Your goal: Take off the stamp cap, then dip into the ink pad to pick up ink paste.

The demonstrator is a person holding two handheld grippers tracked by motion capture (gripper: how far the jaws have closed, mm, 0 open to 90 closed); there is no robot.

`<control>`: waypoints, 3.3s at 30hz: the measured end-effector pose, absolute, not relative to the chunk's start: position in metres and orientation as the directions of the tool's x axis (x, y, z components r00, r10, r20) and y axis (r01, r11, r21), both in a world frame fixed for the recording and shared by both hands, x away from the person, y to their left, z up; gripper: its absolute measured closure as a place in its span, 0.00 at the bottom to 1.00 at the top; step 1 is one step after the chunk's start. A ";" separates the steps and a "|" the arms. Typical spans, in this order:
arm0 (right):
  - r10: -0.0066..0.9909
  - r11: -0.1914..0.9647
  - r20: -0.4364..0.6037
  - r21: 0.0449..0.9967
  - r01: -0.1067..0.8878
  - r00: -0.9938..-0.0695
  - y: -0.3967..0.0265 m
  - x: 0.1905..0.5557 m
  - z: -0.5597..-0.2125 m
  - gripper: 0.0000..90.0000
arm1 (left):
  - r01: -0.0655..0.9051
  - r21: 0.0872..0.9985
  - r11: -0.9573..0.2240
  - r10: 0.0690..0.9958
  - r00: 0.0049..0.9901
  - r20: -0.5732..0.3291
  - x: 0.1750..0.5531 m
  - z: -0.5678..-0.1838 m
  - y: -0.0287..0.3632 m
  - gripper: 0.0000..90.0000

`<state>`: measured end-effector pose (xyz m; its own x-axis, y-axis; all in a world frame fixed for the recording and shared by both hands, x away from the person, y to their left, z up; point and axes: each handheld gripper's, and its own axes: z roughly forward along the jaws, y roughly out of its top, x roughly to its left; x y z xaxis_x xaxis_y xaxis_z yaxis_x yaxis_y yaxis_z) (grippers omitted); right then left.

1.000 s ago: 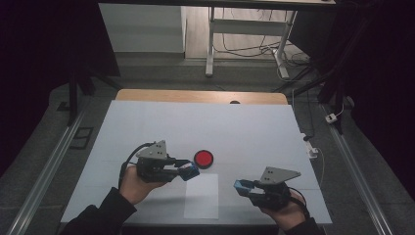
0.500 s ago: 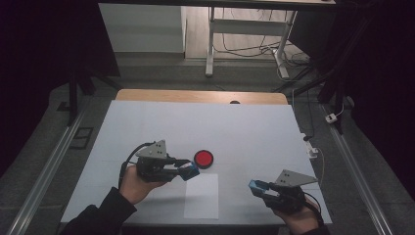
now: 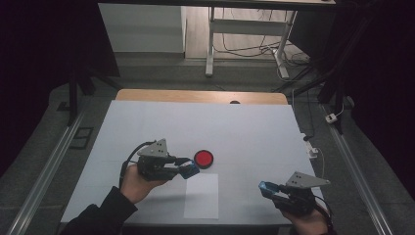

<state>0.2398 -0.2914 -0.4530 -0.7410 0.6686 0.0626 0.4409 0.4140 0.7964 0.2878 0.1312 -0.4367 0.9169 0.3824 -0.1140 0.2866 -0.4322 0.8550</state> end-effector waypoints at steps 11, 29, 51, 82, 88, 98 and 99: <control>0.682 0.399 0.076 0.795 0.456 -0.728 -0.298 0.237 -0.454 0.76 | 0.311 0.840 -0.446 0.421 0.900 -0.110 0.299 -0.440 0.124 0.78; 0.686 0.400 0.071 0.794 0.457 -0.724 -0.303 0.233 -0.453 0.76 | 0.386 0.795 -0.468 0.502 0.856 -0.121 0.331 -0.450 0.109 0.78; 0.683 0.405 0.073 0.790 0.461 -0.726 -0.303 0.233 -0.454 0.76 | 0.435 0.747 -0.503 0.551 0.827 -0.111 0.367 -0.471 0.084 0.78; 0.683 0.408 0.072 0.787 0.462 -0.726 -0.303 0.233 -0.454 0.76 | 0.476 0.708 -0.521 0.587 0.802 -0.108 0.387 -0.492 0.072 0.78; 0.682 0.409 0.073 0.787 0.463 -0.727 -0.303 0.234 -0.454 0.75 | 0.479 0.707 -0.520 0.586 0.802 -0.112 0.388 -0.493 0.071 0.78; 0.680 0.406 0.079 0.787 0.465 -0.729 -0.303 0.234 -0.454 0.75 | 0.509 0.676 -0.533 0.598 0.792 -0.125 0.391 -0.491 0.066 0.79; 0.680 0.407 0.079 0.786 0.465 -0.729 -0.303 0.234 -0.454 0.75 | 0.507 0.675 -0.535 0.596 0.794 -0.124 0.391 -0.491 0.066 0.79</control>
<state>0.2341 -0.3029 -0.4543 -0.7287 0.6802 0.0794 0.4652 0.4066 0.7863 0.3911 0.0659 -0.4910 0.7936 0.5957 -0.1236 0.5071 -0.5354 0.6754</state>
